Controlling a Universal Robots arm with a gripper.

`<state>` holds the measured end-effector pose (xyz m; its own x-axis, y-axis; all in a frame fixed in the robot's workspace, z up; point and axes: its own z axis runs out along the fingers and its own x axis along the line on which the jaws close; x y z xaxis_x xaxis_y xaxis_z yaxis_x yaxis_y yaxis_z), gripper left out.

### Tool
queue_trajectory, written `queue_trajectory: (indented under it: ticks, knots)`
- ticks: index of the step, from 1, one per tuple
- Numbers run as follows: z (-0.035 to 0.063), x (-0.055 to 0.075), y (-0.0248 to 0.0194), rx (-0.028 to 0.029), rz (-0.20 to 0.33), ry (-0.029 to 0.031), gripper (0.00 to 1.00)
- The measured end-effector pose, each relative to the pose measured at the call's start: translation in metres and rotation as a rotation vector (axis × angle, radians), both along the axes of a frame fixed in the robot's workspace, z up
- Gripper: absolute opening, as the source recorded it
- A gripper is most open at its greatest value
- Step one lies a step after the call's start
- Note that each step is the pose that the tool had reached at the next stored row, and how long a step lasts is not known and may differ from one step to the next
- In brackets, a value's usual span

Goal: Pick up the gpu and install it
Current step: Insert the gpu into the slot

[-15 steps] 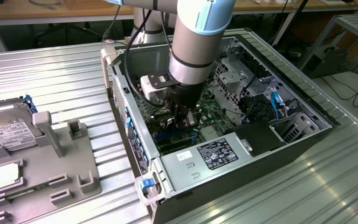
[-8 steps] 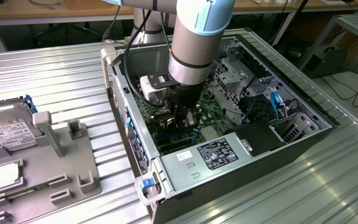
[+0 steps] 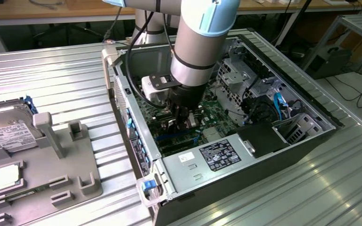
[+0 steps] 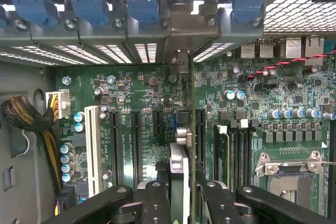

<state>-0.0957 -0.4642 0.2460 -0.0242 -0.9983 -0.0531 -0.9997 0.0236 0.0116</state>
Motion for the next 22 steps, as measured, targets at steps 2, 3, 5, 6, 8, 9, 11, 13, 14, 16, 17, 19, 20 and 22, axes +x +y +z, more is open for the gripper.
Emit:
queue_trajectory:
  ticks: [2, 3, 5, 6, 8, 9, 11, 13, 14, 16, 17, 19, 20, 22]
  knots:
    - [-0.0001, 0.0, 0.0, 0.0001, 0.0, 0.0, 0.28]
    - [-0.0001, 0.0, 0.0, 0.0, 0.0, 0.0, 0.28]
    - [-0.0001, 0.0, 0.0, 0.0001, 0.0, 0.0, 0.28]
    - [-0.0001, 0.0, 0.0, 0.0001, 0.0, 0.0, 0.28]
    - [-0.0001, 0.0, 0.0, 0.0001, 0.0, 0.0, 0.28]
    - [-0.0001, 0.0, 0.0, 0.0001, 0.0, 0.0, 0.28]
    - [-0.0002, 0.0, 0.0, 0.0001, 0.0, -0.0001, 0.28]
    - [-0.0001, 0.0, 0.0, 0.0001, 0.0, 0.0, 0.28]
    - [-0.0002, 0.0, 0.0, 0.0001, 0.0, -0.0001, 0.28]
    - [-0.0001, 0.0, 0.0, 0.0017, 0.0, 0.0, 0.28]
    - [-0.0002, 0.0, 0.0, 0.0022, 0.0, -0.0001, 0.28]
    - [-0.0001, 0.0, 0.0, 0.0026, 0.0, -0.0001, 0.28]
    - [0.0001, 0.0, 0.0, 0.0028, 0.0, -0.0002, 0.28]
    - [0.0036, 0.0, 0.0, 0.0027, 0.0, -0.0001, 0.28]
